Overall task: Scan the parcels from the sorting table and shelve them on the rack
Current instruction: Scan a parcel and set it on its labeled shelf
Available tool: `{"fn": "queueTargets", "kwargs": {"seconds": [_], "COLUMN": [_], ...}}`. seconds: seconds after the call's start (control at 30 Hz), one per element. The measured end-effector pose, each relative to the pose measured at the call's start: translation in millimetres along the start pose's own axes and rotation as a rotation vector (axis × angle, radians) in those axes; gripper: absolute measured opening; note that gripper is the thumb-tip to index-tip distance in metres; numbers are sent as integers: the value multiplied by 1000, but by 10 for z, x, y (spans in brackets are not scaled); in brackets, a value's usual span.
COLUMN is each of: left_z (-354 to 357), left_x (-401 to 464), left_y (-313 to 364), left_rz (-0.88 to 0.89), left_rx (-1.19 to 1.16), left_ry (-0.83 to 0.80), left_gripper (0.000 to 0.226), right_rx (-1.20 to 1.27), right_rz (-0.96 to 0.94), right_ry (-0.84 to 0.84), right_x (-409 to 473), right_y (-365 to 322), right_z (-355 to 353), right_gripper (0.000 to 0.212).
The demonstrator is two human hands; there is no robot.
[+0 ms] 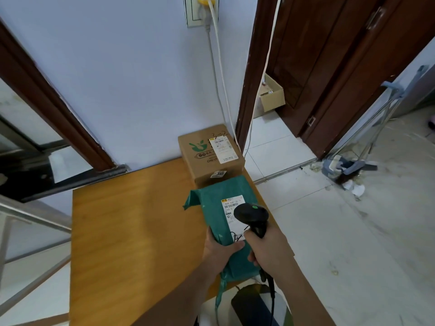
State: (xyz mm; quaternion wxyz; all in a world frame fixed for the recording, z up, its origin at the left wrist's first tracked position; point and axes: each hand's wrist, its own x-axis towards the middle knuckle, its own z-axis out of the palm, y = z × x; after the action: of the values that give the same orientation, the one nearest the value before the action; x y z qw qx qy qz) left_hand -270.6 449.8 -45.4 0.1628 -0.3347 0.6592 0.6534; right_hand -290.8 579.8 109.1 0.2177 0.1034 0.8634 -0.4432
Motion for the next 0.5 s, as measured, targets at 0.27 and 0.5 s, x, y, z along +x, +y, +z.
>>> {"fn": "queueTargets", "kwargs": {"seconds": [0.27,0.5], "left_z": [-40,-103], "left_x": [-110,-216], "left_y": [24,54], "left_rz": [52,72], "left_rx": [-9,18], "left_ry": [25,16], "left_gripper": [95,127], "right_rx": [-46,-16], "right_rz": [-7,5], "right_ry": [-62,-54], "right_x": [187,221], "right_y": [-33,-22], "right_z": [110,165], "right_gripper": [10,7]}}
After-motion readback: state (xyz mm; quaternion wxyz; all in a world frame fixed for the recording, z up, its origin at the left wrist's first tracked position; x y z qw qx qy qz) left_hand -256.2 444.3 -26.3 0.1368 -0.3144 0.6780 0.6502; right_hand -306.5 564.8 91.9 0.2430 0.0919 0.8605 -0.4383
